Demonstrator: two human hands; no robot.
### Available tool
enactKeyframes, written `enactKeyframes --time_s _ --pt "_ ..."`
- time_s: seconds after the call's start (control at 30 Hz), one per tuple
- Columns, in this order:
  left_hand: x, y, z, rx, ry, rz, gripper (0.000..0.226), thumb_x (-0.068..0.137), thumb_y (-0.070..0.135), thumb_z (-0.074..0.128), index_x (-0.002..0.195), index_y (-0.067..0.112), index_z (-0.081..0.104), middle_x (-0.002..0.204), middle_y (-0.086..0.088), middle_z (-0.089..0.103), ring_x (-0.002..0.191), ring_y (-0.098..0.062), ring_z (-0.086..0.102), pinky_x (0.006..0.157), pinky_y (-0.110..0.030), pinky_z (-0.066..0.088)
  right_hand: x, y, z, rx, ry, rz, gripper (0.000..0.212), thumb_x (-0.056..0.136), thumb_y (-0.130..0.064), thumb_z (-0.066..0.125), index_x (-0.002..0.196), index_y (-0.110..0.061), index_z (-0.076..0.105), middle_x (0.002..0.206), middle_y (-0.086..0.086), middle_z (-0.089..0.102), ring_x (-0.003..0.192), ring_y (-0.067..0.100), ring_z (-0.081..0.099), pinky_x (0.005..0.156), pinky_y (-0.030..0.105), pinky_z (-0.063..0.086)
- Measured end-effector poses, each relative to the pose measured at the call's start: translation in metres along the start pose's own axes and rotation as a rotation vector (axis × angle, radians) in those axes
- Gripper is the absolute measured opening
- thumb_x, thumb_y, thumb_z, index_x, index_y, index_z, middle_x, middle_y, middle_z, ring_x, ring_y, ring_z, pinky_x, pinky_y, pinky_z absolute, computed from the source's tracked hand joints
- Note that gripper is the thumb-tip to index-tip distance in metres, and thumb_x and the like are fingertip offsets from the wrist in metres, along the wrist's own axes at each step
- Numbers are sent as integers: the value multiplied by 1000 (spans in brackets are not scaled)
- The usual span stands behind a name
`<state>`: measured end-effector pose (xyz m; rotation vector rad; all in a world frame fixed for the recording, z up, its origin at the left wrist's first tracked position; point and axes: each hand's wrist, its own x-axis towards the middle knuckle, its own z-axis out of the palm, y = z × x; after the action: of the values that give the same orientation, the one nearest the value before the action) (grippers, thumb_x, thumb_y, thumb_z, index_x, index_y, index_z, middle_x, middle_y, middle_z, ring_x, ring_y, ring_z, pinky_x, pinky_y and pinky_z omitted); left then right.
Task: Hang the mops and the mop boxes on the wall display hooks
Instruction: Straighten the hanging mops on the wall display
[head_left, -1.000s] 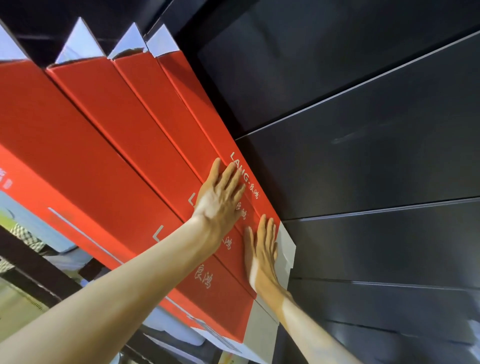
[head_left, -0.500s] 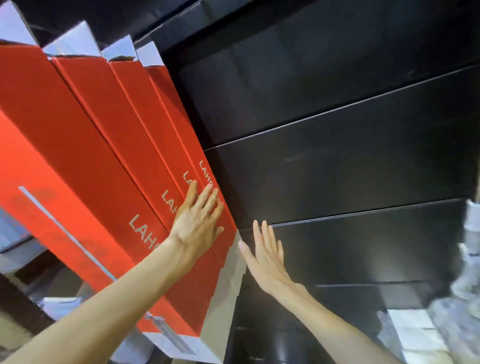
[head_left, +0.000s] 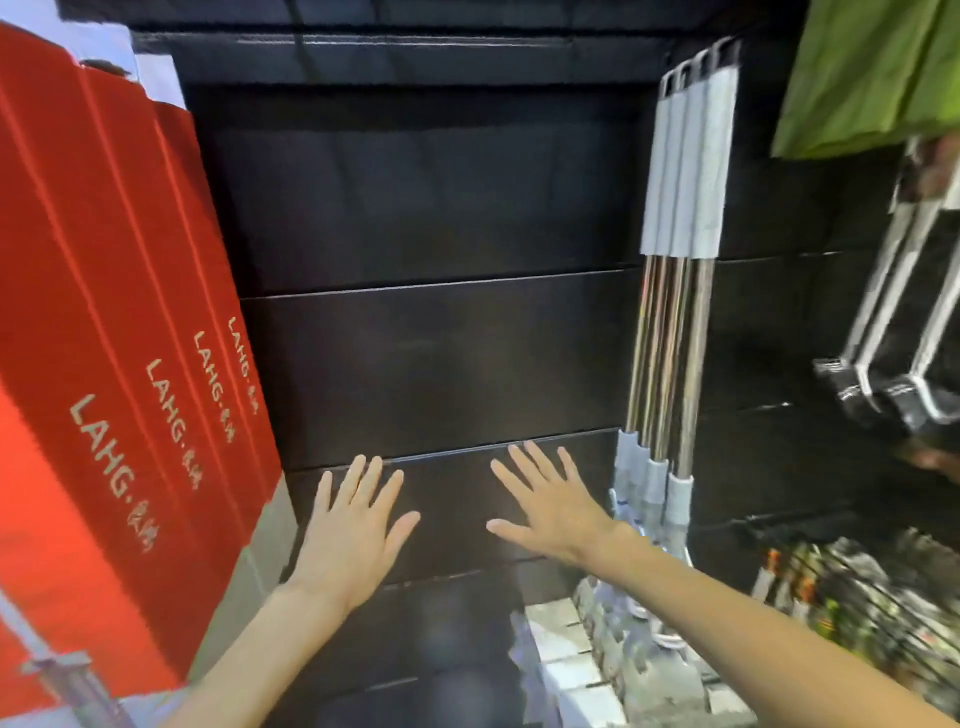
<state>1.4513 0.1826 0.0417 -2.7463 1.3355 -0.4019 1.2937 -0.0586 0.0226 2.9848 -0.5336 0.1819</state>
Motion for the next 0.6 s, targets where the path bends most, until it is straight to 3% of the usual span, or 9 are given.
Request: enactKeyframes --time_s 0.13,0.23,0.47,0.6 --pt "10 51 7 -151 64 36 109 84 77 -27 163 28 31 172 -3 21 161 -24 11 127 -50 7 -11 42 -30 -171 -17 -26 108 78 -86 -4 170 -29 10 178 9 6 165 28 -4 129 62 -7" --pt "26 92 11 -231 60 59 128 69 76 -45 165 28 23 174 -3 15 163 -23 8 130 -50 10 -12 74 -51 -282 4 -44 107 80 -84 -4 170 -27 11 177 11 9 165 29 -1 129 63 -3" --pt "75 188 19 -469 57 103 128 63 83 -42 167 30 11 176 -1 7 163 -20 1 131 -44 5 8 145 -91 -547 -6 -44 84 102 -77 20 170 -28 12 177 10 9 164 35 -1 128 64 -8" --pt "104 235 25 -628 61 106 98 85 79 -14 167 30 9 176 2 4 163 -17 -2 131 -42 5 17 171 -104 -692 11 -41 83 103 -76 20 169 -25 15 176 12 14 164 38 2 129 66 -4"
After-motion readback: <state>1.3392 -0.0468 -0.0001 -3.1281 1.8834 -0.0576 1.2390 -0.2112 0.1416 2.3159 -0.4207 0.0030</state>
